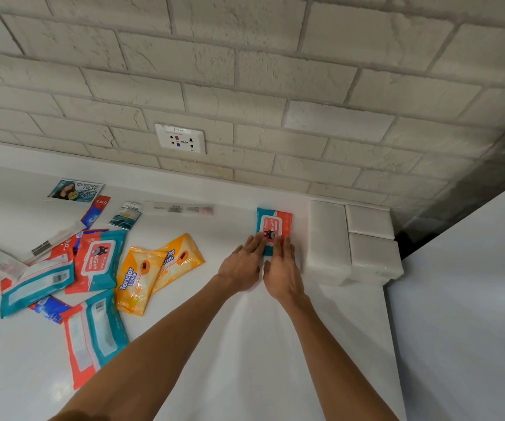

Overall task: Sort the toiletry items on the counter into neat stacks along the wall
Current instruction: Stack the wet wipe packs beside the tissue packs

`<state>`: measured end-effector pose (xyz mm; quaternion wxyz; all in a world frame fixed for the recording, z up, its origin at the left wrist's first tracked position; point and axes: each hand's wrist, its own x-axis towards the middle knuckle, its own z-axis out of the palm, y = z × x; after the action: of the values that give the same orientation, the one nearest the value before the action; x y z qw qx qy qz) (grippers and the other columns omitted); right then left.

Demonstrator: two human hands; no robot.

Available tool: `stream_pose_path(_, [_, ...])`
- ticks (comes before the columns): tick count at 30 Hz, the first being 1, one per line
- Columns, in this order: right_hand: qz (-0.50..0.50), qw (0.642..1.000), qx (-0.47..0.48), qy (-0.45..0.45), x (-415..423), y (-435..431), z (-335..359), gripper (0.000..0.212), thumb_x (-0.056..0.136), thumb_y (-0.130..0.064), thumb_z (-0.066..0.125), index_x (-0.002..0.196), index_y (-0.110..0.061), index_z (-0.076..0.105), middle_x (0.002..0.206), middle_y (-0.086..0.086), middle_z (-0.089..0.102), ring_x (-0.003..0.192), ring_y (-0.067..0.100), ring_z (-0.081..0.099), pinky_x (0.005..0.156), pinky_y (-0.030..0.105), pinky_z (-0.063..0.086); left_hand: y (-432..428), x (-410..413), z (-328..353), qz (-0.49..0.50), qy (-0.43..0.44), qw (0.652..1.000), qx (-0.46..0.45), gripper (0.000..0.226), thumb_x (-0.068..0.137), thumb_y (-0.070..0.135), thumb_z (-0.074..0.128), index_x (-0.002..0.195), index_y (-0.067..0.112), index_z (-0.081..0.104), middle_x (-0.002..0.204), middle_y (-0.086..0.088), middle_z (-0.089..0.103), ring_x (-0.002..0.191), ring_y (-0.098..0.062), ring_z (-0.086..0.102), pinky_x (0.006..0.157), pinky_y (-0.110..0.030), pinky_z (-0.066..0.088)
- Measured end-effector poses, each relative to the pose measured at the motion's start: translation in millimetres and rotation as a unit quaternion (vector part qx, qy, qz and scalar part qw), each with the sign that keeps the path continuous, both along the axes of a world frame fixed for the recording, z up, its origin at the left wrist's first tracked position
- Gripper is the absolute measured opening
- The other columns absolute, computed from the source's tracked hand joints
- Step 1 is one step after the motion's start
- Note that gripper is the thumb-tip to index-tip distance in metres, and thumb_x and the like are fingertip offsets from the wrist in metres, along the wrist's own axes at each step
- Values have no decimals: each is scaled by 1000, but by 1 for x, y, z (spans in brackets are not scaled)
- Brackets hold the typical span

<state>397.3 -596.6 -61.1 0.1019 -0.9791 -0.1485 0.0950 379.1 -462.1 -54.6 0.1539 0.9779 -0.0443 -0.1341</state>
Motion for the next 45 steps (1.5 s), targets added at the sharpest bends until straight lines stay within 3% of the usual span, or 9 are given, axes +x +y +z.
stream_pose_path(5, [-38, 998, 33, -47, -4, 8, -15, 83, 109, -36, 52, 167, -13, -3, 175, 10, 2, 161, 31, 8, 130, 49, 17, 6, -16, 15, 54, -32, 997, -44, 65, 109, 24, 38, 165, 19, 5, 173, 0, 4, 158, -21, 9, 120, -39, 33])
stream_pose_path(9, [-42, 988, 120, -82, -34, 28, 5, 65, 105, -30, 59, 161, -8, 35, 168, 12, 34, 156, 29, 33, 120, 41, 41, 30, -49, 29, 115, -116, 982, -98, 59, 106, 18, 47, 161, 12, 28, 168, -5, 27, 157, -21, 19, 120, -34, 32])
stream_pose_path(14, [-62, 978, 198, -29, -90, 69, 28, 45, 107, -30, 56, 150, -20, 51, 150, 3, 58, 137, 20, 56, 109, 33, 49, 82, -120, 39, 236, -184, 946, -129, 43, 103, 20, 56, 145, 14, 54, 146, -8, 57, 135, -28, 51, 106, -39, 48])
stream_pose_path(22, [-30, 963, 261, 66, -187, 148, 29, 27, 104, -28, 63, 131, -24, 62, 128, -2, 69, 113, 14, 68, 89, 25, 60, 164, -245, 44, 403, -84, 905, -111, 39, 105, 30, 54, 143, 27, 53, 156, -5, 47, 137, -29, 51, 101, -43, 54])
stream_pose_path(25, [-39, 967, 232, 97, -217, 179, 24, 33, 103, -36, 64, 133, -25, 60, 132, -2, 68, 116, 14, 68, 90, 26, 60, 183, -283, 42, 432, -48, 894, -113, 41, 104, 29, 53, 145, 30, 50, 155, -2, 45, 139, -31, 50, 87, -39, 61])
stream_pose_path(28, [-47, 971, 203, 120, -239, 204, 16, 41, 102, -48, 61, 135, -25, 56, 134, -1, 64, 120, 18, 65, 89, 32, 63, 193, -306, 33, 404, -23, 908, -104, 43, 104, 31, 54, 147, 29, 48, 153, -1, 47, 136, -30, 52, 82, -38, 62])
stream_pose_path(33, [-61, 972, 196, 111, -262, 236, 11, 49, 98, -61, 58, 132, -25, 56, 122, -2, 61, 112, 19, 63, 80, 31, 64, 204, -328, 14, 321, -21, 945, -61, 57, 101, 34, 60, 155, 28, 43, 164, 7, 34, 137, -23, 54, 95, -38, 57])
stream_pose_path(38, [-87, 958, 241, 130, -268, 260, 6, 48, 95, -55, 68, 128, -22, 57, 127, 1, 65, 114, 22, 66, 82, 33, 64, 212, -338, 9, 310, -55, 943, -109, 49, 103, 27, 59, 151, 23, 51, 160, 2, 42, 142, -23, 49, 106, -37, 51])
stream_pose_path(45, [-115, 921, 350, 127, -286, 265, 9, 36, 89, -47, 80, 110, -24, 63, 120, -4, 70, 99, 17, 72, 71, 26, 65, 224, -347, 30, 490, -90, 800, -334, 28, 105, 31, 54, 131, 25, 64, 138, 4, 61, 126, -23, 60, 82, -28, 61])
